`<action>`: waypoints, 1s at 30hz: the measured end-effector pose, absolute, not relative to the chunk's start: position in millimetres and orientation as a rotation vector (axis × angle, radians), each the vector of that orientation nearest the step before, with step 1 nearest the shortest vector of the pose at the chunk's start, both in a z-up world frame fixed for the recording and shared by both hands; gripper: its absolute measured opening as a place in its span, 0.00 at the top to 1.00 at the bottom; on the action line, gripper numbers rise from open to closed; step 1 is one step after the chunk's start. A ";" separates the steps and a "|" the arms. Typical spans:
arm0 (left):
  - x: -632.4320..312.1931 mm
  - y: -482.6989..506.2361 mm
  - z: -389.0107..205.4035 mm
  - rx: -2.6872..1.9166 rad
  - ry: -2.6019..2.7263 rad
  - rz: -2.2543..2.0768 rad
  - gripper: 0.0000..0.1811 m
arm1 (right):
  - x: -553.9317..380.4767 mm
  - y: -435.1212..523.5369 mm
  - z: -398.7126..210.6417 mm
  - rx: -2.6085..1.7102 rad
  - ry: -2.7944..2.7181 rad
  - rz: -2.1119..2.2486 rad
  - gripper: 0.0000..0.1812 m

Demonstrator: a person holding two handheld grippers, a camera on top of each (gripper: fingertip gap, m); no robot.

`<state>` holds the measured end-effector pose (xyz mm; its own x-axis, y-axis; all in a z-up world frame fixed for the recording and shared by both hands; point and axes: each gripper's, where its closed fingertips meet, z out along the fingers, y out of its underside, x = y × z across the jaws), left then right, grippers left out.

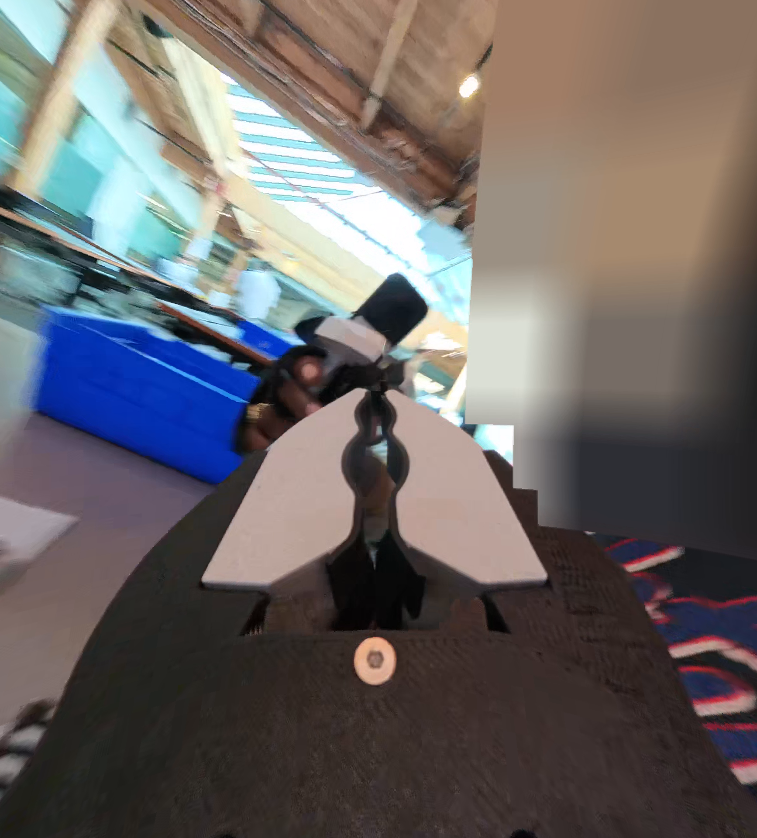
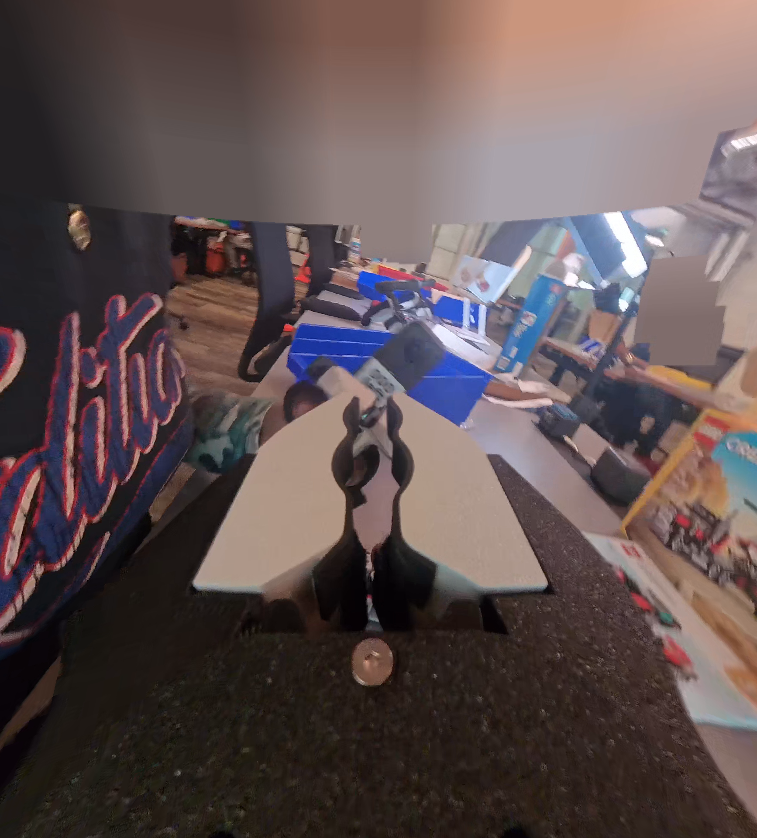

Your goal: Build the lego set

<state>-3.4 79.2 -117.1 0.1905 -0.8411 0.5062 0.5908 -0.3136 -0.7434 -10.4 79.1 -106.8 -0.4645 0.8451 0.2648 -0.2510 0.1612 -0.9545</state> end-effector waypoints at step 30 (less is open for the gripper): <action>-37.8 103.4 -152.8 -1.398 0.483 -0.637 0.87 | -15.1 150.1 -170.5 -0.999 -1.518 0.744 0.99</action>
<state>-37.8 103.4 -152.8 0.7440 -0.6657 0.0576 0.1248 0.0538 -0.9907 -15.1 150.1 -170.5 -0.0248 0.8940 0.4474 0.1938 0.4433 -0.8752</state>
